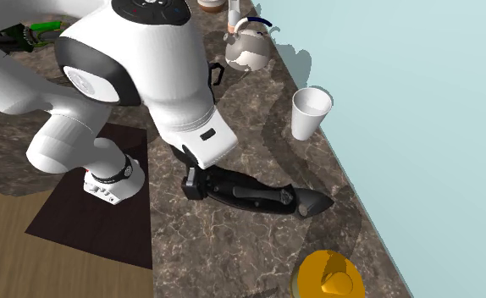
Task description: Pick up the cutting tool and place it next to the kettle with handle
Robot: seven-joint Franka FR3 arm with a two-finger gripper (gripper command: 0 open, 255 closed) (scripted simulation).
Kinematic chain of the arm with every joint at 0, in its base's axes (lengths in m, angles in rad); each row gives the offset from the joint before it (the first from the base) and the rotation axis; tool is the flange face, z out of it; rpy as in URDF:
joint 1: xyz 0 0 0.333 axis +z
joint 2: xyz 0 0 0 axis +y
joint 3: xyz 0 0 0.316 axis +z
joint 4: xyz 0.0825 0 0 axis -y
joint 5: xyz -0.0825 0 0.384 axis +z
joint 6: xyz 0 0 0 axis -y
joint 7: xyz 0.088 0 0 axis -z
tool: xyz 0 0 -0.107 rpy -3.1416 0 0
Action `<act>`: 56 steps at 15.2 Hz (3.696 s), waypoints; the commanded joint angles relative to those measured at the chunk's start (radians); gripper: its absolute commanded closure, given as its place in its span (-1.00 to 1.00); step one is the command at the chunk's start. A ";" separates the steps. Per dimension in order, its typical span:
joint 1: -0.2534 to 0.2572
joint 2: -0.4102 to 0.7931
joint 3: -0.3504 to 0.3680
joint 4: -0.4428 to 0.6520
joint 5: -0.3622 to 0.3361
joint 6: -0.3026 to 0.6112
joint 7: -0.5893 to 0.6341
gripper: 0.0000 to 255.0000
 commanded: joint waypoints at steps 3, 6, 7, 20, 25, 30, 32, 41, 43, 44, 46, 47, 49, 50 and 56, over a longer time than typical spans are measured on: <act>0.001 0.004 0.002 0.059 0.003 -0.054 -0.005 1.00; 0.002 0.007 0.004 0.094 0.005 -0.087 -0.007 1.00; 0.007 -0.019 0.021 0.073 0.010 -0.094 0.014 1.00; 0.108 -0.284 0.263 -0.097 0.152 -0.205 0.287 1.00; 0.157 -0.340 0.368 -0.110 0.233 -0.245 0.400 1.00; 0.202 -0.364 0.477 -0.096 0.319 -0.276 0.518 1.00; 0.218 -0.365 0.522 -0.082 0.353 -0.285 0.566 1.00; 0.255 -0.312 0.734 0.032 0.490 -0.303 0.786 1.00; 0.254 -0.290 0.785 0.068 0.514 -0.303 0.835 1.00; 0.252 -0.277 0.810 0.088 0.525 -0.302 0.860 1.00; 0.245 -0.249 0.863 0.130 0.544 -0.300 0.909 1.00; 0.240 -0.234 0.891 0.153 0.552 -0.298 0.935 1.00; 0.228 -0.206 0.939 0.194 0.564 -0.295 0.978 1.00; 0.229 -0.210 0.943 0.179 0.568 -0.284 0.976 1.00; 0.239 -0.224 0.969 0.098 0.592 -0.213 0.969 1.00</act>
